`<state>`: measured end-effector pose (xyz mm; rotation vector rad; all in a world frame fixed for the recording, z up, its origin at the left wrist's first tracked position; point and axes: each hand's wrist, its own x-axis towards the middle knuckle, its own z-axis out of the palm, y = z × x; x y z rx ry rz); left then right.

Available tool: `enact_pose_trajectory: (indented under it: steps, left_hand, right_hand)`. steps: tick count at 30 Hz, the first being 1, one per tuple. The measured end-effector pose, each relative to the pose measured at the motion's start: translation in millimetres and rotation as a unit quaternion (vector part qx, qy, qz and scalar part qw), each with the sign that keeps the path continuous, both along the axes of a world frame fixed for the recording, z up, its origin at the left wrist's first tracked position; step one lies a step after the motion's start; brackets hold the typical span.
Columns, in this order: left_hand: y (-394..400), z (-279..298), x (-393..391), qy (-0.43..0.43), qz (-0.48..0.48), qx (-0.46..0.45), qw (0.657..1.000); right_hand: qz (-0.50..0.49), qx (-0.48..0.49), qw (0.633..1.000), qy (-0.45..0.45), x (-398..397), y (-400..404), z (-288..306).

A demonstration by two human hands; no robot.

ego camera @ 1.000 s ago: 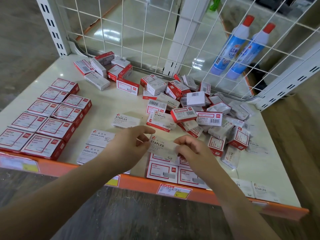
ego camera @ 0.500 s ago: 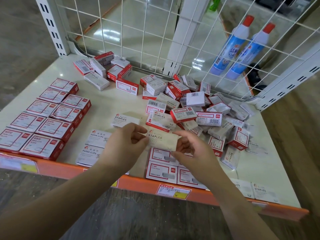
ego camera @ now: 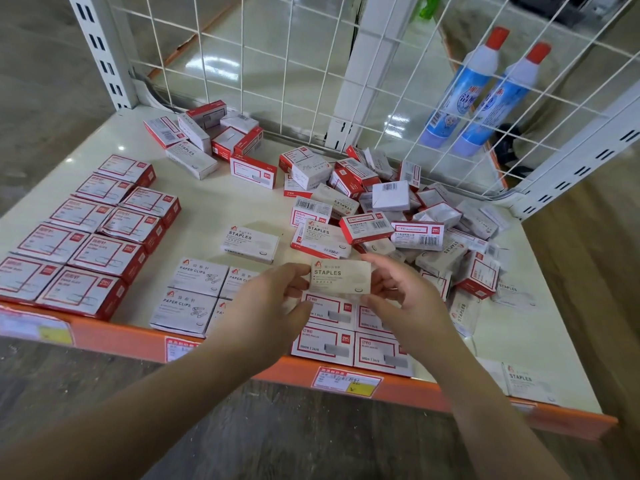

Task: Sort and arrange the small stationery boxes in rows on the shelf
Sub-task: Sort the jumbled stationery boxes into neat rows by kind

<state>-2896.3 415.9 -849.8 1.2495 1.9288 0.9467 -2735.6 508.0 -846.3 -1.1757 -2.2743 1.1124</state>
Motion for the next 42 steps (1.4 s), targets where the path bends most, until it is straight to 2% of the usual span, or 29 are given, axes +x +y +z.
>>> enact_pose_trajectory:
  steps: [5, 12, 17, 23, 30, 35, 42]
  left_hand:
    - [4, 3, 9, 0.012, -0.025, -0.022, 0.999]
    - [16, 7, 39, 0.085, -0.088, -0.067, 0.99]
    - [25, 8, 61, 0.186, -0.188, -0.048, 0.963]
    - [41, 6, 92, 0.247, -0.303, -0.036, 0.92]
    - [49, 0, 113, 0.246, -0.352, -0.022, 0.903]
    - [56, -4, 116, 0.249, -0.349, -0.023, 0.903]
    - [62, -8, 121, 0.25, -0.346, -0.011, 0.904]
  right_hand:
    - [0.005, -0.022, 1.0, -0.019, 19, 8, 5]
    - [-0.017, -0.026, 0.998, -0.05, 69, 19, 12]
    - [-0.086, -0.04, 0.993, -0.077, 109, 15, 11]
    - [-0.1, -0.068, 0.986, -0.117, 152, 13, 17]
    - [-0.096, -0.076, 0.982, -0.146, 166, 18, 17]
    - [-0.069, -0.112, 0.977, -0.166, 161, 24, 18]
    - [-0.067, -0.112, 0.973, -0.192, 166, 34, 13]
